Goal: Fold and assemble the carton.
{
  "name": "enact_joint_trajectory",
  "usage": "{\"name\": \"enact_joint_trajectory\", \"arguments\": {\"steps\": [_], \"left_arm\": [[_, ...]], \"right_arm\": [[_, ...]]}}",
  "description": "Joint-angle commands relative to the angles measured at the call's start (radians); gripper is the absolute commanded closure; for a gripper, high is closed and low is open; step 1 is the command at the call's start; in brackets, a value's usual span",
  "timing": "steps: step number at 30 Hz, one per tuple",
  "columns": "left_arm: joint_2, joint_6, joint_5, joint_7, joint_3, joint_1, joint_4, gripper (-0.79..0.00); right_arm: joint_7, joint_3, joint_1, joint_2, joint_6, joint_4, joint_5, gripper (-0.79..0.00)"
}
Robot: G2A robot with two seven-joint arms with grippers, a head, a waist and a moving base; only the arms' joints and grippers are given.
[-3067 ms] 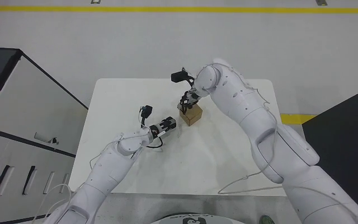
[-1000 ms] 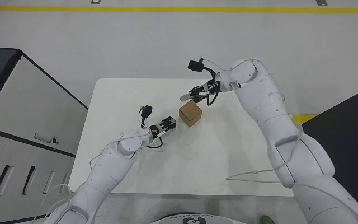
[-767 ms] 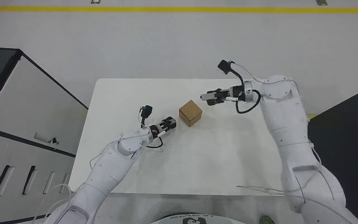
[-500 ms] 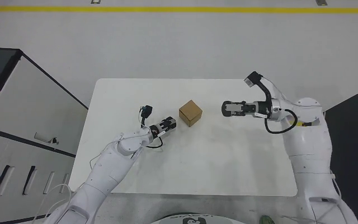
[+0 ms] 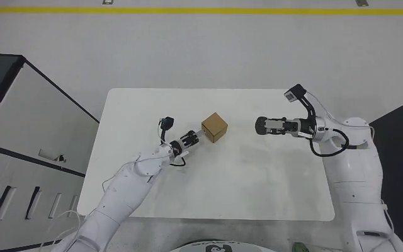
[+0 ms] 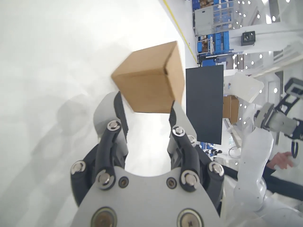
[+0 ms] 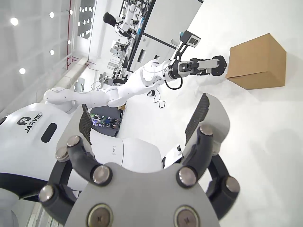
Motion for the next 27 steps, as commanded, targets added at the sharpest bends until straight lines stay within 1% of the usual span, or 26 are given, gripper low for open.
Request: {"name": "enact_joint_trajectory", "arguments": {"steps": [1, 2, 8, 9, 10, 11, 13, 14, 15, 16, 24, 26, 27], "left_arm": [[0.007, -0.058, 0.111, 0.063, -0.005, 0.024, -0.021, -0.785], [0.007, -0.046, 0.155, 0.115, -0.01, 0.031, -0.026, -0.785], [0.007, -0.046, 0.155, 0.115, -0.01, 0.031, -0.026, -0.785], [0.01, -0.02, 0.231, 0.147, -0.014, 0.022, -0.019, -0.785], [0.009, -0.006, 0.301, 0.205, -0.005, 0.025, -0.032, -0.785], [0.007, -0.03, 0.331, 0.237, 0.011, 0.034, -0.042, -0.785], [0.004, -0.043, 0.457, 0.326, 0.032, 0.027, -0.036, -0.785], [0.002, -0.046, 0.54, 0.378, 0.05, 0.021, -0.018, -0.785], [-0.004, -0.04, 0.568, 0.431, 0.063, 0.016, -0.002, -0.785], [-0.009, -0.057, 0.608, 0.466, 0.084, 0.005, 0.015, -0.785], [-0.009, -0.056, 0.615, 0.467, 0.084, 0.005, 0.014, -0.785], [-0.008, -0.033, 0.666, 0.487, 0.081, -0.001, 0.027, -0.785], [-0.01, -0.02, 0.705, 0.519, 0.085, -0.01, 0.031, -0.785]], "right_arm": [[0.0, 0.0, 0.0, 0.0, 0.0, 0.0, 0.0, -0.785], [0.0, 0.0, 0.0, 0.0, 0.0, 0.0, 0.0, -0.785], [0.0, 0.0, 0.0, 0.0, 0.0, 0.0, 0.0, -0.785], [0.0, 0.0, 0.0, 0.0, 0.0, 0.0, 0.0, -0.785], [0.0, 0.0, 0.0, 0.0, 0.0, 0.0, 0.0, -0.785], [0.0, 0.0, 0.0, 0.0, 0.0, 0.0, 0.0, -0.785], [0.0, 0.0, 0.0, 0.0, 0.0, 0.0, 0.0, -0.785], [0.0, 0.0, 0.0, 0.0, 0.0, 0.0, 0.0, -0.785], [0.0, 0.0, 0.0, 0.0, 0.0, 0.0, 0.0, -0.785], [0.0, 0.0, 0.0, 0.0, 0.0, 0.0, 0.0, -0.785], [0.0, 0.0, 0.0, 0.0, 0.0, 0.0, 0.0, -0.785], [0.0, 0.0, 0.0, 0.0, 0.0, 0.0, 0.0, -0.785], [0.0, 0.0, 0.0, 0.0, 0.0, 0.0, 0.0, -0.785]]}}
